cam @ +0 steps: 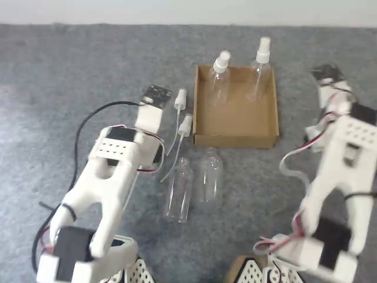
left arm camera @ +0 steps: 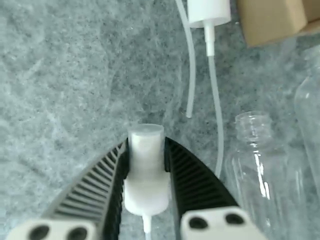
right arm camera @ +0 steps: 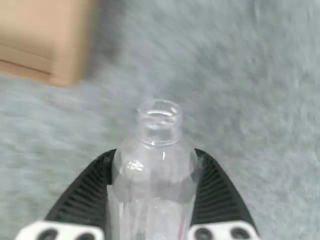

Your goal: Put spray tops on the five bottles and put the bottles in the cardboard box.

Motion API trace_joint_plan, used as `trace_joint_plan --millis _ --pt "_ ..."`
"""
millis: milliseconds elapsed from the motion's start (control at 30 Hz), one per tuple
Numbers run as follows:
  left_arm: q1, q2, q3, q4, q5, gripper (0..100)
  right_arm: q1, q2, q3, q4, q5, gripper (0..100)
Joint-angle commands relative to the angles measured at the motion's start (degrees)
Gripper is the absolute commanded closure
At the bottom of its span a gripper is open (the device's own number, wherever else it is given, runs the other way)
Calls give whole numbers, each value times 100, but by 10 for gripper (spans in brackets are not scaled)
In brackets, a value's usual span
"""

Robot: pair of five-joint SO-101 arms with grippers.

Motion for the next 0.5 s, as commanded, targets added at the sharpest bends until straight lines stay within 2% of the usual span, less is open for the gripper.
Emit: trace_joint_plan --millis 0,100,267,367,467 --pt "-580 -1160 -101 -105 9 987 -1209 -1719 747 -268 -563 992" --pt "-949 -1908 -110 -114 237 987 -2457 -2738 1468 -558 -1029 992" --pt "-1029 -3112 -154 -149 721 987 -4549 -3758 1881 -637 -1538 992" --pt "-1055 -3886 -136 -422 1363 987 -5376 -3785 1969 -796 -1793 992" --pt "-1125 -4598 -101 -712 2022 987 -5912 -3688 2462 -1393 -1978 992"
